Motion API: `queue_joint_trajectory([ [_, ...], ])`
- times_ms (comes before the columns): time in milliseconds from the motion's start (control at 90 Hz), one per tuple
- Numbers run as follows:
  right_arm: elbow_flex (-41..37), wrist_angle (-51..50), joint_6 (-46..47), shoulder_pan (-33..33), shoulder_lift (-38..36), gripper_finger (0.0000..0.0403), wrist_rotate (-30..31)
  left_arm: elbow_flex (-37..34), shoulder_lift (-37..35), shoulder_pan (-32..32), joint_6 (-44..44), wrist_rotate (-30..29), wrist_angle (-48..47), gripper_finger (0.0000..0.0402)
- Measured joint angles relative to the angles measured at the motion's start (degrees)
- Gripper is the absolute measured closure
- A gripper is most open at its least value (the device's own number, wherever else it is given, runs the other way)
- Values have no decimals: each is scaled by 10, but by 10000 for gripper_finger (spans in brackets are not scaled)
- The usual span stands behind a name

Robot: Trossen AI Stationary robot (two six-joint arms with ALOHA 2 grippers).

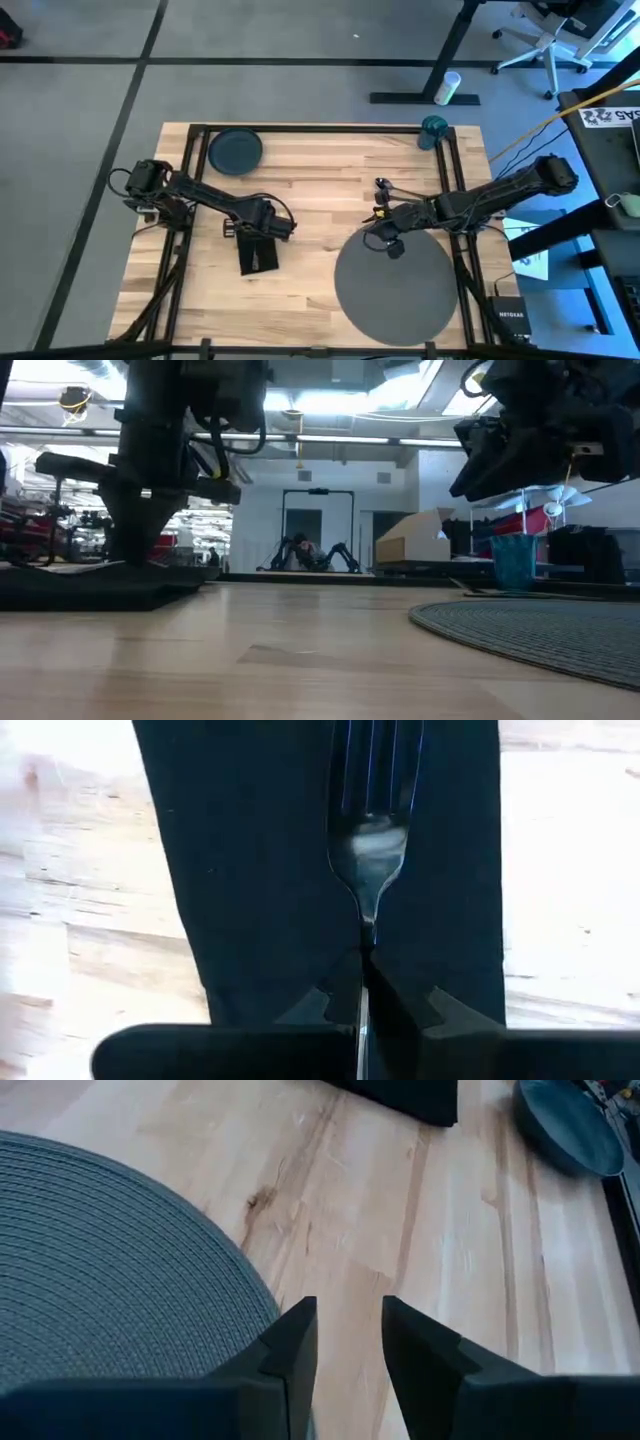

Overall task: Set table place
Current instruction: Put the black fork on the black table napkin

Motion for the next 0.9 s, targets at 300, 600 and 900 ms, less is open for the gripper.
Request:
queue_joint_trajectory([
  [300, 0, 0, 0, 0, 0, 304, 0, 0, 0, 0, -12, -1, -6, 401],
  [600, 0, 0, 0, 0, 0, 304, 0, -18, 0, 0, -17, 0, 16, 401],
  [900, 0, -2, 0, 0, 0, 304, 0, -52, 0, 0, -25, 1, 56, 401],
])
